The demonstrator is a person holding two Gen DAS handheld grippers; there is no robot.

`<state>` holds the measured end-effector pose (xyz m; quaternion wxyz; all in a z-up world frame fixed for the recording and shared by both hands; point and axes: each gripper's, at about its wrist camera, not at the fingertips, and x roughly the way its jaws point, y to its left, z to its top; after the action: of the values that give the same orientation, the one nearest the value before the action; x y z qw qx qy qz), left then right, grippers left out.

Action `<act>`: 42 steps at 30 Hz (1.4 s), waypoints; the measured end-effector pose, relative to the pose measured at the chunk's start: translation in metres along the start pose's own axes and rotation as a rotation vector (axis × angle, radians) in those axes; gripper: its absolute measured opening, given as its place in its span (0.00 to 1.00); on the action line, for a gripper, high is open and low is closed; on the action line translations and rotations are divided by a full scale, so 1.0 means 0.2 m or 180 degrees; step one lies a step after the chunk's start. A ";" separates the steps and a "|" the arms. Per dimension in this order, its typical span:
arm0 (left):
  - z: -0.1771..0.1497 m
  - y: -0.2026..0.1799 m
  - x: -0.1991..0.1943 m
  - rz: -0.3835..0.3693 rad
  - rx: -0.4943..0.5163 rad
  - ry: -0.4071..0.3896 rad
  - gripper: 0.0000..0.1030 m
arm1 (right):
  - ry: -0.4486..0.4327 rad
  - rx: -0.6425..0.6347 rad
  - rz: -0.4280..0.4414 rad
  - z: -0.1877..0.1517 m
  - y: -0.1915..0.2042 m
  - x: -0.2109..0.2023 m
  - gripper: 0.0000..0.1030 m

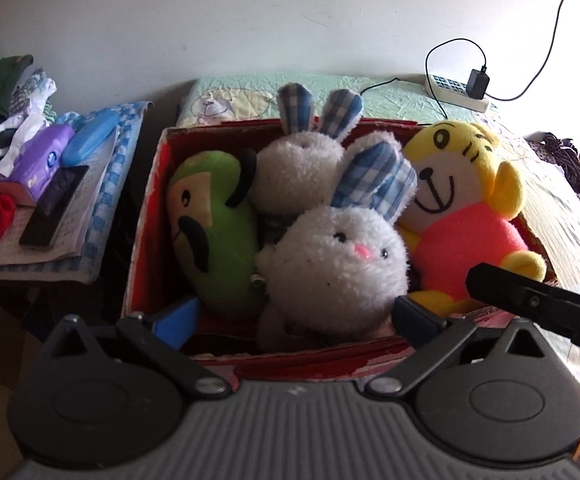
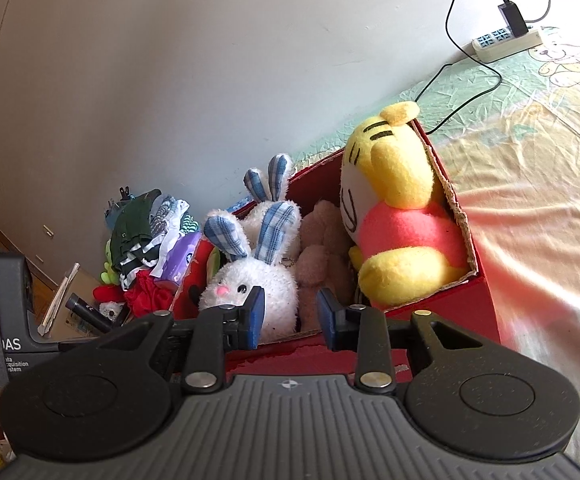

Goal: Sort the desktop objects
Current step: 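Lower the second bunny into the red box and open the right gripper, then withdraw the right gripper up and away from the red box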

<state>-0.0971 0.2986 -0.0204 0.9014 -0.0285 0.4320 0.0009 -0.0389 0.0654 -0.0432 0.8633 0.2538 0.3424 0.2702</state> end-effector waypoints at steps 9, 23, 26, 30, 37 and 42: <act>0.00 -0.08 -0.02 0.0337 -0.0076 0.0002 0.98 | 0.0080 -0.0063 -0.0008 0.03 -0.03 -0.03 0.32; 0.01 -0.11 0.01 0.0433 -0.0198 0.0059 1.00 | 0.0085 -0.0120 0.0025 0.04 -0.07 -0.05 0.31; 0.00 -0.11 0.01 0.0424 -0.0209 0.0039 1.00 | 0.0064 -0.0147 0.0006 0.03 -0.06 -0.05 0.31; 0.00 -0.11 0.01 0.0432 -0.0206 0.0025 1.00 | 0.0034 -0.0173 -0.0025 0.02 -0.06 -0.04 0.31; 0.02 -0.10 0.04 0.0395 -0.0206 0.0127 1.00 | -0.0014 -0.0180 -0.0071 0.01 -0.05 -0.05 0.31; 0.03 -0.10 0.06 0.0359 -0.0193 0.0174 1.00 | -0.0025 -0.0133 -0.0062 0.01 -0.05 -0.05 0.32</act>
<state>-0.0852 0.2795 -0.0245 0.8865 -0.0314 0.4572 0.0641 -0.0403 0.0514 -0.0441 0.8724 0.2335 0.3357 0.2679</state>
